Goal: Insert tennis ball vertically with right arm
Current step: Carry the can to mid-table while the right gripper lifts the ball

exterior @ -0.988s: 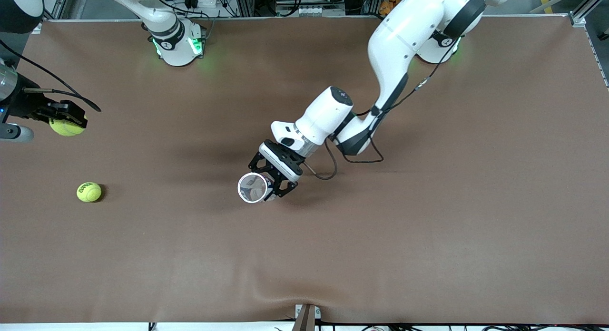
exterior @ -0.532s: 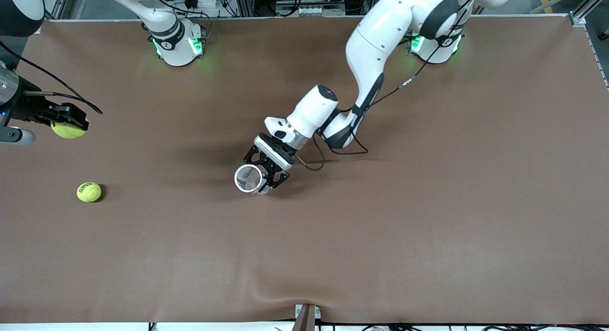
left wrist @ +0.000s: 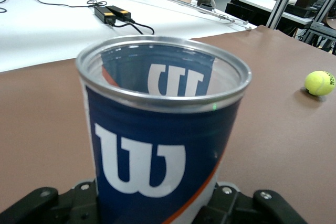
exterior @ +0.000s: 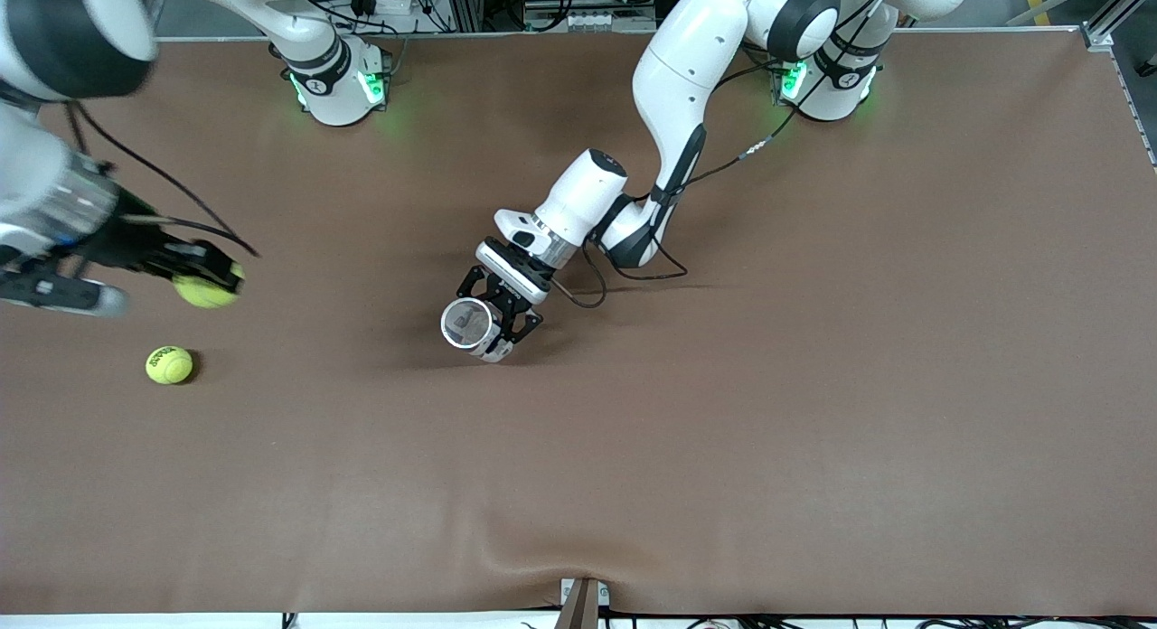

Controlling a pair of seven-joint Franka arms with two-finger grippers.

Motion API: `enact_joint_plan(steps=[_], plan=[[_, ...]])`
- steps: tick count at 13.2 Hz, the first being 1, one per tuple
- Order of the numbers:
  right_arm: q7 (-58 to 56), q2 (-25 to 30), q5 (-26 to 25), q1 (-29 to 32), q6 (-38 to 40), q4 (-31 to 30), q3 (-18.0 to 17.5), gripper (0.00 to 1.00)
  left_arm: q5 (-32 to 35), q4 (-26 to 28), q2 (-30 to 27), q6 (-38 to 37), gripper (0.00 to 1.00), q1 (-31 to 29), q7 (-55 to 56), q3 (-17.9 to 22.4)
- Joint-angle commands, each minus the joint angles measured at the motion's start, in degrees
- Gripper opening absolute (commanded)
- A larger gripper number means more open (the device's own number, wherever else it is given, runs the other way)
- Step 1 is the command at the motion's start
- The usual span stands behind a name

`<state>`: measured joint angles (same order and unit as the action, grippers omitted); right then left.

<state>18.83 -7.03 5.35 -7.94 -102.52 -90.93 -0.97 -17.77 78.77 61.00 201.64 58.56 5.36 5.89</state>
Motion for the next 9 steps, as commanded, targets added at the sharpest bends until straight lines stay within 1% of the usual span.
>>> enact_joint_plan(steps=[1, 4, 6, 7, 9], plan=[[5.41, -3.16, -1.12, -5.05, -3.73, 1.99, 0.44, 0.0, -2.09, -1.6, 1.05, 1.47, 0.65, 1.38, 0.97, 1.23], [11.83, -6.49, -5.6, -10.42, -5.14, 3.12, 0.35, 0.0, -3.84, -1.6, 1.48, 2.09, 0.65, 1.99, 1.06, 1.23], [17.87, -8.34, -6.05, -13.49, -9.0, 3.48, 0.44, 0.0, -4.29, -1.6, 2.01, 2.18, 0.65, 2.43, 1.06, 1.23], [21.39, -9.4, -7.71, -15.25, -10.06, 3.48, 0.44, 0.0, -4.46, -1.69, 2.1, 2.18, 0.65, 2.43, 1.06, 1.23], [26.58, -11.16, -13.59, -18.77, -11.56, 3.48, 0.35, 0.0, -4.55, -1.69, 2.36, 2.18, 0.65, 2.43, 1.06, 1.23]])
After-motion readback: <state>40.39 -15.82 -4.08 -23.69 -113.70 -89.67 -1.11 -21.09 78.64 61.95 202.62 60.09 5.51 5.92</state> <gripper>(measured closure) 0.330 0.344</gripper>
